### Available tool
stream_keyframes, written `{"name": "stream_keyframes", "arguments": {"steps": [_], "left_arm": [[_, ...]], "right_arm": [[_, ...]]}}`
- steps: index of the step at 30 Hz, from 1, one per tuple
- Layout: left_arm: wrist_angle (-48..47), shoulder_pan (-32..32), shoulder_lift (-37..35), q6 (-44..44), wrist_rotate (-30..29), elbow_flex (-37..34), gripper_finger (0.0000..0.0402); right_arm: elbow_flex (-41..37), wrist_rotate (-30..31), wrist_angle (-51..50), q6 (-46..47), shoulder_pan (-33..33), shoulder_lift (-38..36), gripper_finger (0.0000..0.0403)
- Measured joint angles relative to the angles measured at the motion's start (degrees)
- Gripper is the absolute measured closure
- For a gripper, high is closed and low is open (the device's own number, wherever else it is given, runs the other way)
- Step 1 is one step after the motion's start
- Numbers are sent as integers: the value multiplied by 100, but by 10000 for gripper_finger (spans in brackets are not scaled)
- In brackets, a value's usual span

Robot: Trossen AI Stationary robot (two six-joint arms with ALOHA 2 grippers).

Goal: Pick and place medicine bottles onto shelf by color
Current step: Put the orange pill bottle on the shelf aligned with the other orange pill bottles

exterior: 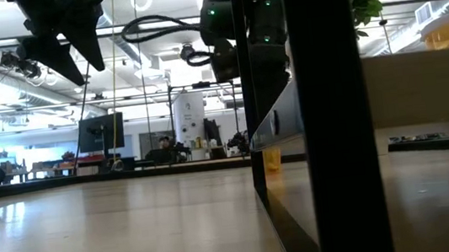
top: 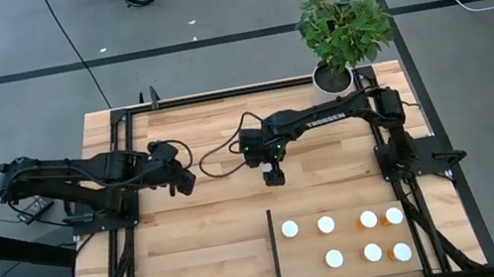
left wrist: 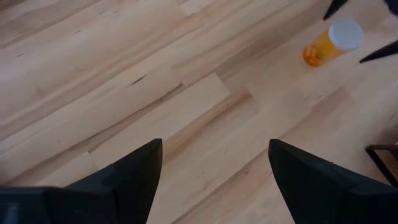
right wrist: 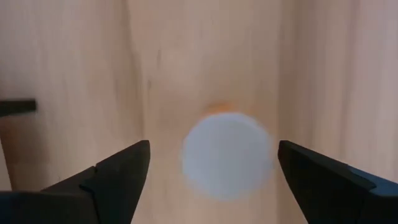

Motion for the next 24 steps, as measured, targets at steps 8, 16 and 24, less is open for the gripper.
{"name": "stream_keyframes", "arguments": {"steps": [8, 16, 24], "left_arm": [[1, 0, 0, -30, -3, 0, 104], [2, 0, 0, -43, -4, 0, 104], [2, 0, 0, -44, -4, 0, 104]], "right_arm": [[-384, 48, 61, 172, 141, 2, 40], [-292, 66, 180, 250, 47, 2, 40], [-281, 66, 204, 300, -19, 2, 43]]}}
